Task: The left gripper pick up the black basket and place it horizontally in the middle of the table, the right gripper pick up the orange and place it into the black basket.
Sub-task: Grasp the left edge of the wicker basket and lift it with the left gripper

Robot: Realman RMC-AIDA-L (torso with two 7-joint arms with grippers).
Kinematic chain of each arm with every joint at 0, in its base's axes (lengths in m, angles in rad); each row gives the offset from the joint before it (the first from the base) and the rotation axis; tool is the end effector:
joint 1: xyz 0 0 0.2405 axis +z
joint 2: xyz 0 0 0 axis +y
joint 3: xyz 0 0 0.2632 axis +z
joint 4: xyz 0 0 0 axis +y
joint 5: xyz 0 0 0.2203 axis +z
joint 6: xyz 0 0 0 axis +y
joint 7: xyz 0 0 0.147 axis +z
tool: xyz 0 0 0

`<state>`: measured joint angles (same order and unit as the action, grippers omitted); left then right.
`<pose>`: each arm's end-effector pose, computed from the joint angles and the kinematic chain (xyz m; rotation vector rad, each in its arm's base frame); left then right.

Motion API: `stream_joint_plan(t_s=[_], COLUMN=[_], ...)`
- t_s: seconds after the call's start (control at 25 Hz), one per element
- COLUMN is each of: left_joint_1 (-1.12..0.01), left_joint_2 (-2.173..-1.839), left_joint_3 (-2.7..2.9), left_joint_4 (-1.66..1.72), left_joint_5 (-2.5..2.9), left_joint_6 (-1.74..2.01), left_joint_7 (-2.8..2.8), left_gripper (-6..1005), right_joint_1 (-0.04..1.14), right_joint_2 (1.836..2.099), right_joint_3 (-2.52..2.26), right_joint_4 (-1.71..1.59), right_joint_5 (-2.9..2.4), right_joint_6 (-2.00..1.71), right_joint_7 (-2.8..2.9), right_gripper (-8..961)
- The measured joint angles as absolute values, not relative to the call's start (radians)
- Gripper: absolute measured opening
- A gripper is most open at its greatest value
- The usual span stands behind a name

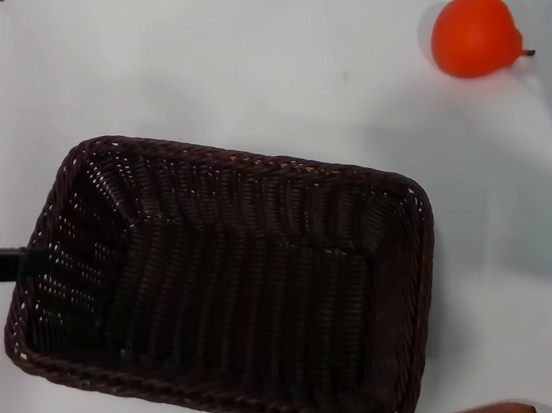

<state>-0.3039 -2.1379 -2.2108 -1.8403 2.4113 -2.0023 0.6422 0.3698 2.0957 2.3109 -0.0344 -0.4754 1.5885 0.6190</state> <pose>-0.2143 0.2739 0.1005 -2.5014 -1.2197 0.1447 0.3579 0.2849 0.0262 -0.6925 -1.3396 -1.4418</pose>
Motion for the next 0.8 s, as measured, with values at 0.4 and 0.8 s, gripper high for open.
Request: stream_joint_plan(t_s=[0.4,0.8], left_joint_1=[-0.314,-0.322], left_joint_2=[-2.164,-2.164], left_joint_3=[-2.124,-1.987], left_joint_4=[-1.811,-1.745], left_joint_5=[2.487,2.598], left_joint_6=[-1.904,-1.816], left_joint_7=[0.577,0.551], left_gripper=[622,619], right_joint_1=[0.38,0.382], right_joint_2=[2.095,2.092], right_joint_3=[2.312,2.314], right_joint_4=[-0.035,-0.035], right_joint_5=[-0.478,-0.473], right_joint_6=[1.589,1.588], right_joint_7=[0.64,0.661], right_gripper=[912,912])
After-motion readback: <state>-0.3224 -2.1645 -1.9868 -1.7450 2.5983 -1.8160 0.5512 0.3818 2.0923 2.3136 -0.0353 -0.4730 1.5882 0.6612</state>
